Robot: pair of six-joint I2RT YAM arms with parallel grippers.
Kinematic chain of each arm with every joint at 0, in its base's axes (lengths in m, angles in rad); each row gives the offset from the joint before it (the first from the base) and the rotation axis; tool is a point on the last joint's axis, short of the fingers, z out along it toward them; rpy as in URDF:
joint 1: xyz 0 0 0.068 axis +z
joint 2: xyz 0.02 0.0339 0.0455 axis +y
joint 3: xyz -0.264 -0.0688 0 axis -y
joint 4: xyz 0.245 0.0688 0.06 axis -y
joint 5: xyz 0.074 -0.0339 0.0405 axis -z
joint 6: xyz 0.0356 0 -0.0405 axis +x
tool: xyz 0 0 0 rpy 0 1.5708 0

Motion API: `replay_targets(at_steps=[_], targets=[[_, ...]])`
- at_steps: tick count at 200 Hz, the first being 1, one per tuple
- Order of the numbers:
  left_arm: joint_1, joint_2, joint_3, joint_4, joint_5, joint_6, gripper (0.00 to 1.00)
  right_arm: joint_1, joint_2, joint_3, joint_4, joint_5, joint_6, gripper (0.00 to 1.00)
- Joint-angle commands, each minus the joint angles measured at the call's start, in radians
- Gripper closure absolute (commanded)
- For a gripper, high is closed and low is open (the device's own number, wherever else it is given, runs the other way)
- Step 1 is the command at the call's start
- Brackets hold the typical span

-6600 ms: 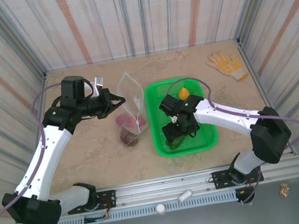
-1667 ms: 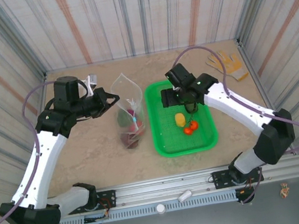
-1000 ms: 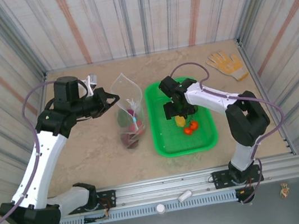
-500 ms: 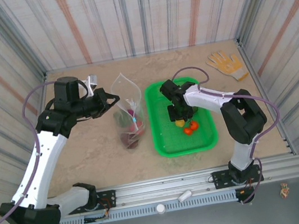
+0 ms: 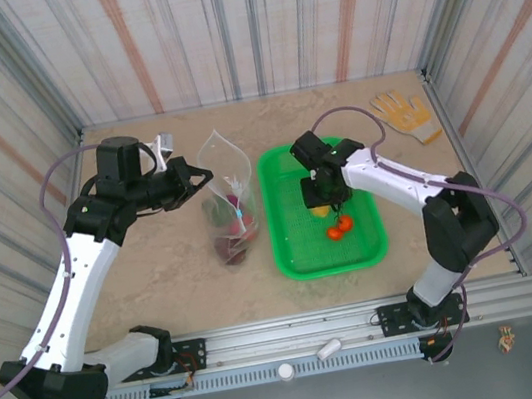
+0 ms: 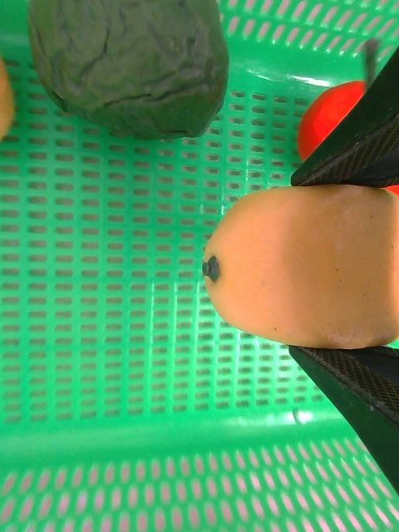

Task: Place the food in the zip-top bag and seal the zipper

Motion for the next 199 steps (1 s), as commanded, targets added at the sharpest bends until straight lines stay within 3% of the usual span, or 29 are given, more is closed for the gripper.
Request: replay_targets(at_steps=[1, 58, 114, 162, 199], targets=[[-0.007, -0.012, -0.008, 0.004, 0.021, 0.004, 1.00, -0.006, -0.120, 0.082, -0.035, -0.027, 0.010, 0.52], [-0.010, -0.005, 0.002, 0.015, 0.036, -0.009, 1.00, 0.012, -0.308, 0.297, 0.080, -0.187, 0.065, 0.52], [-0.018, 0.005, 0.020, 0.017, 0.040, -0.014, 1.00, 0.147, -0.169, 0.527, 0.137, -0.271, 0.086, 0.51], [-0.020, 0.005, 0.028, 0.010, 0.041, -0.010, 1.00, 0.245, 0.000, 0.652, 0.079, -0.197, 0.070, 0.51], [-0.020, -0.003, 0.039, -0.004, 0.032, 0.002, 1.00, 0.299, 0.047, 0.628, 0.039, -0.113, 0.060, 0.50]])
